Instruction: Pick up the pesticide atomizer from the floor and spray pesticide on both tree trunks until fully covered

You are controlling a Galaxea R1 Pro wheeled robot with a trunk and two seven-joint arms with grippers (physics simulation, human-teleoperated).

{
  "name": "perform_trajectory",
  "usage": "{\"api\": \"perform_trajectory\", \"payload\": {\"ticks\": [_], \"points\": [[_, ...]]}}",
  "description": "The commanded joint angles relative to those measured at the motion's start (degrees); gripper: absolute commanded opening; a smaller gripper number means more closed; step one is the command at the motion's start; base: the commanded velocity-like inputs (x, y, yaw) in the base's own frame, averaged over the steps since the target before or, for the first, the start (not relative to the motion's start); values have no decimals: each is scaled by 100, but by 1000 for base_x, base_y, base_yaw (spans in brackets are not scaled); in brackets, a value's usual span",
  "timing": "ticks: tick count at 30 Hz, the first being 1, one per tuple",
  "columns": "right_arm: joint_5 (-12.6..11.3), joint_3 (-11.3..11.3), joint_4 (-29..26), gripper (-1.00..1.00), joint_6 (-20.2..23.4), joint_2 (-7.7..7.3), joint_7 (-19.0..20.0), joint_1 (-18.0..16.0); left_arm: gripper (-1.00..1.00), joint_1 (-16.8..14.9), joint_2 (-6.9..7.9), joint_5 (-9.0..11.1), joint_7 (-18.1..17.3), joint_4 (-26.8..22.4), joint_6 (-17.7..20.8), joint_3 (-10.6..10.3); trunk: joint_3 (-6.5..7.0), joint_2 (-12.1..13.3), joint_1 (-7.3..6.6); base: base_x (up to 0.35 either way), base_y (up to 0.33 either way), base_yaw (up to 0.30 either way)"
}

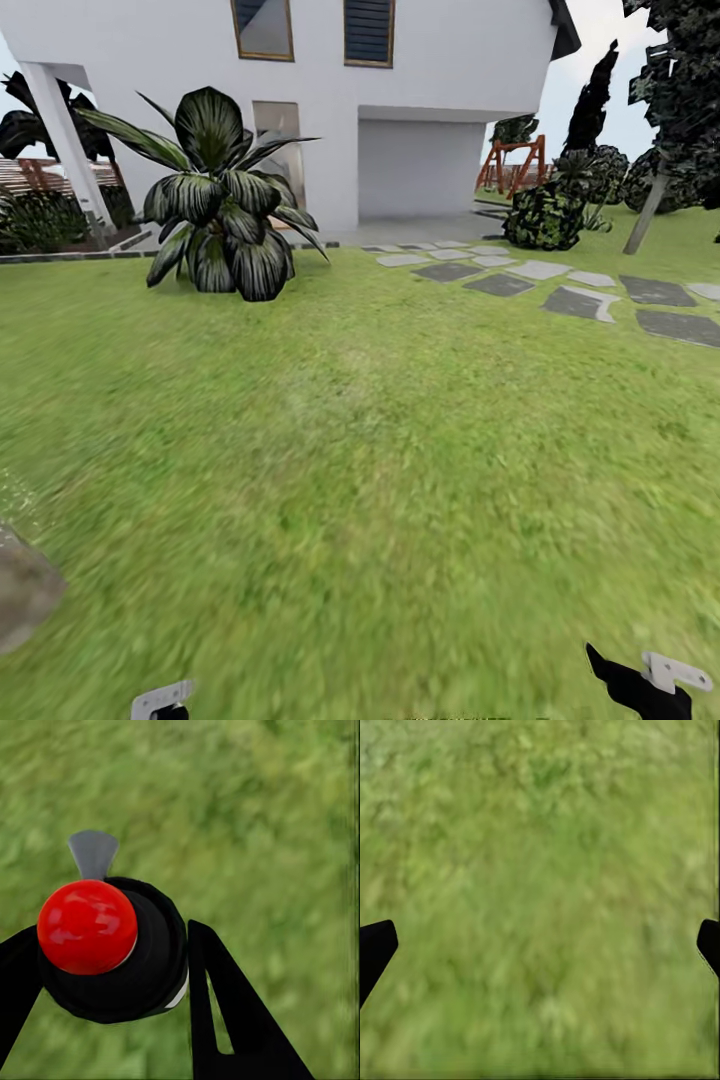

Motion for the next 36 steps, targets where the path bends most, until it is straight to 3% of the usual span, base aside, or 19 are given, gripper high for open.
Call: {"api": "perform_trajectory", "payload": {"ticks": [1, 36], "points": [[2, -1, 0, 100, 0, 0, 0, 0, -100, 0, 0, 0, 4, 0, -1, -1, 16, 42, -23, 0, 0, -300], [8, 7, 6, 100, 0, 0, 0, 0, -100, -1, 0, -7, 4, 0, -1, -1, 576, 1445, -791, 0, 0, -295]]}}
